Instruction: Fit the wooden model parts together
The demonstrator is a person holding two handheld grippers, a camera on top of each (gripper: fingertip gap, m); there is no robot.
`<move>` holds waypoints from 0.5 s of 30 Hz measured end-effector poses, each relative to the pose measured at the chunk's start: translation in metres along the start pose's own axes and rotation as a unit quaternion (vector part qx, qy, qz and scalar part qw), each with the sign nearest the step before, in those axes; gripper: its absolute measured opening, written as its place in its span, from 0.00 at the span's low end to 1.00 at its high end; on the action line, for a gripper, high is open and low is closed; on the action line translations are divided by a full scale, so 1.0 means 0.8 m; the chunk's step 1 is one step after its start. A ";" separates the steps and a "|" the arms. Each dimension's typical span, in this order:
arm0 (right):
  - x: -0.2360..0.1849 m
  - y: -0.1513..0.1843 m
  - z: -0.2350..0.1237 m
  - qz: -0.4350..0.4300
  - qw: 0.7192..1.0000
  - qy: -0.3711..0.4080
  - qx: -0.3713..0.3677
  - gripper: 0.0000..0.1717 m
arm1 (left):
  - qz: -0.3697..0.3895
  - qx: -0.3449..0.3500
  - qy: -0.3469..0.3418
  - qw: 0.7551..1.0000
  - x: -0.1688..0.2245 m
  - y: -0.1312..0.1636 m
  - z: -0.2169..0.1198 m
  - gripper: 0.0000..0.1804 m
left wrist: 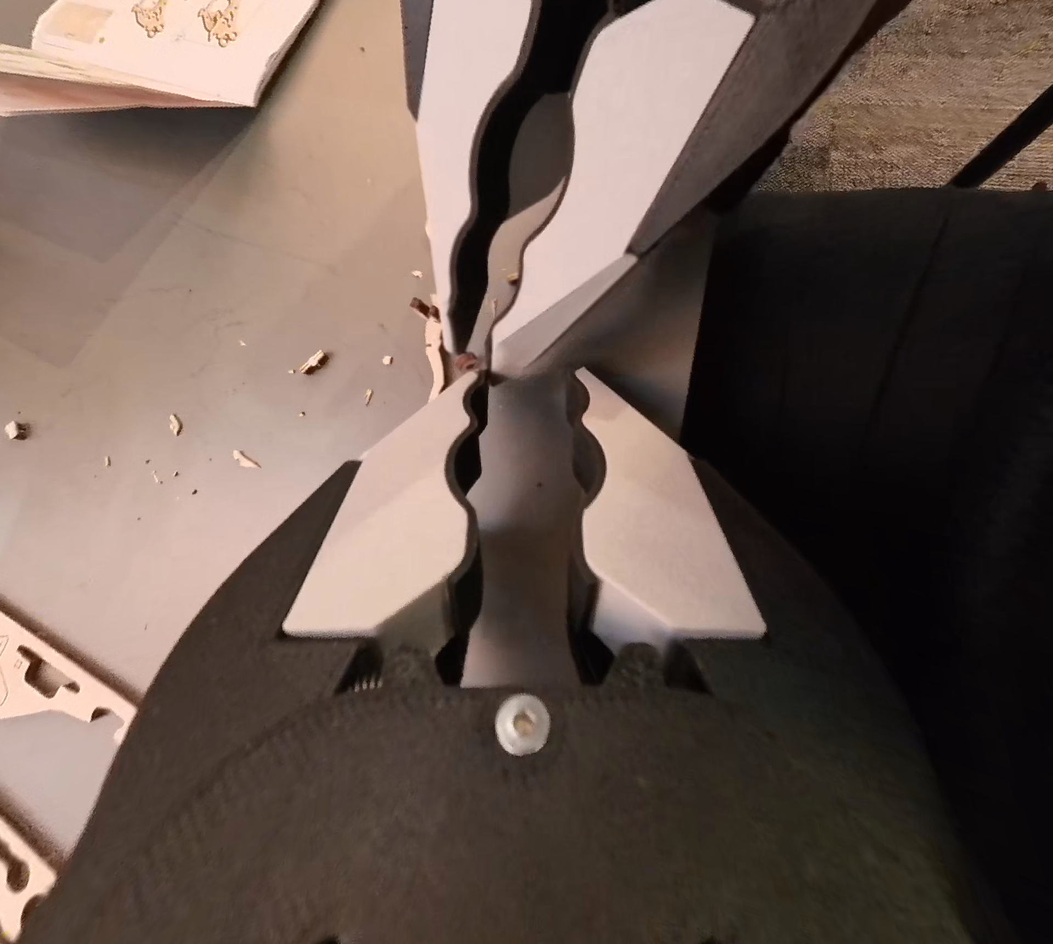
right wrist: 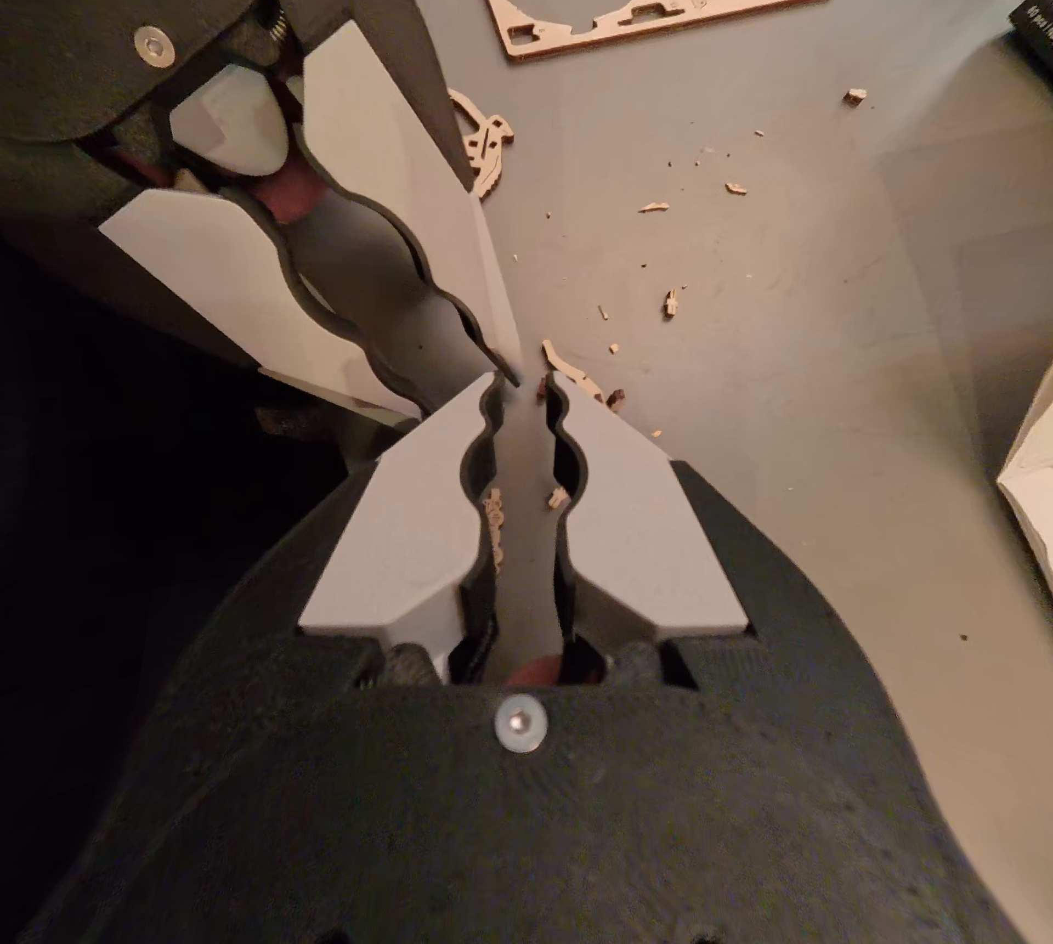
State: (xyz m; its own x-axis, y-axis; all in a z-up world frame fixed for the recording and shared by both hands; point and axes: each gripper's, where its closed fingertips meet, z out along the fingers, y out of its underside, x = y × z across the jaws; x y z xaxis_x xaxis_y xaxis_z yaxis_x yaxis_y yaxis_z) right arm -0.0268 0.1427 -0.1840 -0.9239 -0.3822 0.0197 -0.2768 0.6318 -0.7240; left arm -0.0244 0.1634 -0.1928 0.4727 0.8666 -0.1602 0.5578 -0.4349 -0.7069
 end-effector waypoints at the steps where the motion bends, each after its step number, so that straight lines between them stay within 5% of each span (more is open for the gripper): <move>1: 0.002 -0.001 0.000 0.001 1.000 0.003 0.002 0.08 | -0.001 0.001 -0.001 1.000 0.000 0.000 -0.001 0.14; 15: -0.015 0.004 0.003 -0.017 1.000 -0.019 -0.010 0.06 | -0.006 0.011 -0.014 1.000 0.001 0.007 -0.017 0.14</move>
State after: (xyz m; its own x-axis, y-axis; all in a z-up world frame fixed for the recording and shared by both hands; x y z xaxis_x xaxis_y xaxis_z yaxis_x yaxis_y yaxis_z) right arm -0.0162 0.1474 -0.1882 -0.9030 -0.4293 0.0174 -0.3138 0.6312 -0.7093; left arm -0.0120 0.1582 -0.1878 0.4457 0.8788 -0.1705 0.5482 -0.4186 -0.7241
